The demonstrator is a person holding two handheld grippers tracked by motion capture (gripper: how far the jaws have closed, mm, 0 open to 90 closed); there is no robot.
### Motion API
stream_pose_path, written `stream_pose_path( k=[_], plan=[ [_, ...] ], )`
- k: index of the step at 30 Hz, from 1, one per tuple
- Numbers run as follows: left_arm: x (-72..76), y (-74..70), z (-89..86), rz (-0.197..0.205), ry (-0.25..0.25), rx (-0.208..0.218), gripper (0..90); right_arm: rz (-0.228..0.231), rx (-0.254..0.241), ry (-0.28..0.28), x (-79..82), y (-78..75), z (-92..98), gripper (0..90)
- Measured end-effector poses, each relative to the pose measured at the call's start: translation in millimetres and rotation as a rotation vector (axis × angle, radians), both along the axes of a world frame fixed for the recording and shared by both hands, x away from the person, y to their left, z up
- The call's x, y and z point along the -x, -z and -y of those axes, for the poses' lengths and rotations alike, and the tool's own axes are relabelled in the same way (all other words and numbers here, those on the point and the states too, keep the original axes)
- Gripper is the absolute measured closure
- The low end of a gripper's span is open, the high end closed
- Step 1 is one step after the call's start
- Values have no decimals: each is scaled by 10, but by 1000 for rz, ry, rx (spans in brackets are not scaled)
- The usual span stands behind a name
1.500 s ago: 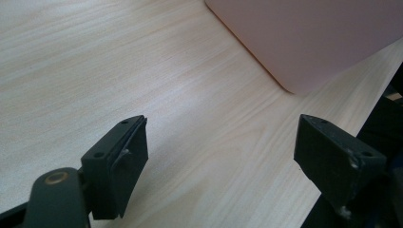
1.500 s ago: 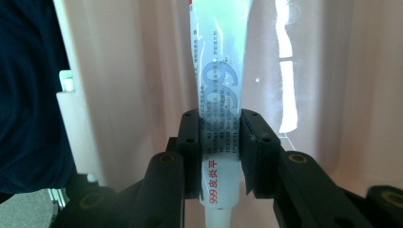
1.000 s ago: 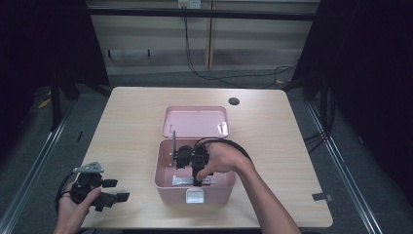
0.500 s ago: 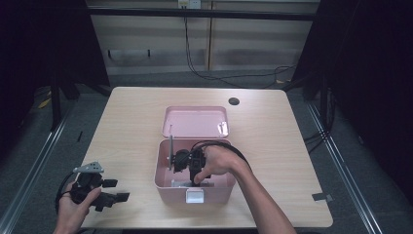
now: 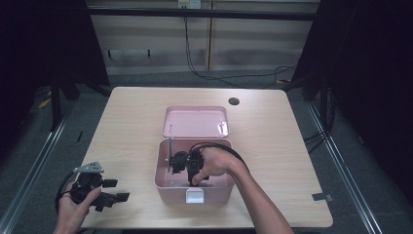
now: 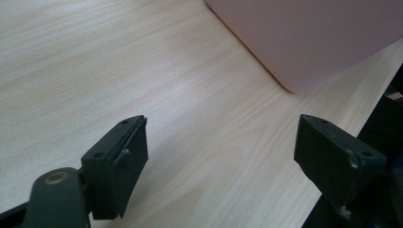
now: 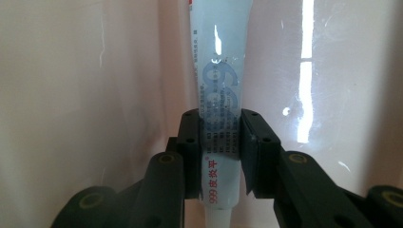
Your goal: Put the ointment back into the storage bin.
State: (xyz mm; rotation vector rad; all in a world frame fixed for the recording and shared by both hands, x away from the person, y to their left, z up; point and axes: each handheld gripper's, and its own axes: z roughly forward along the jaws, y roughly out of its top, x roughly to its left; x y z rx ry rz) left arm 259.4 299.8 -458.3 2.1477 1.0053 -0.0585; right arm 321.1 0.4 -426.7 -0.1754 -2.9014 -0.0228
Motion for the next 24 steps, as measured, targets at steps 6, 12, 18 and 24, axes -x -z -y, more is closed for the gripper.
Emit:
stream_pose_path(
  k=[6, 12, 18, 24],
  plan=[
    [0, 0, 0, -1, -1, 0, 185, -11, 2, -7, 13, 49, -7, 716],
    [-3, 0, -1, 0, -1, -2, 185, -31, 5, -19, 12, 102, -27, 715],
    [-1, 0, 0, 0, 0, -1, 185, -35, 7, -18, 12, 153, -33, 714],
    [-4, 2, -1, 3, -2, -4, 185, -54, -7, -17, 12, 176, -31, 713]
  ],
)
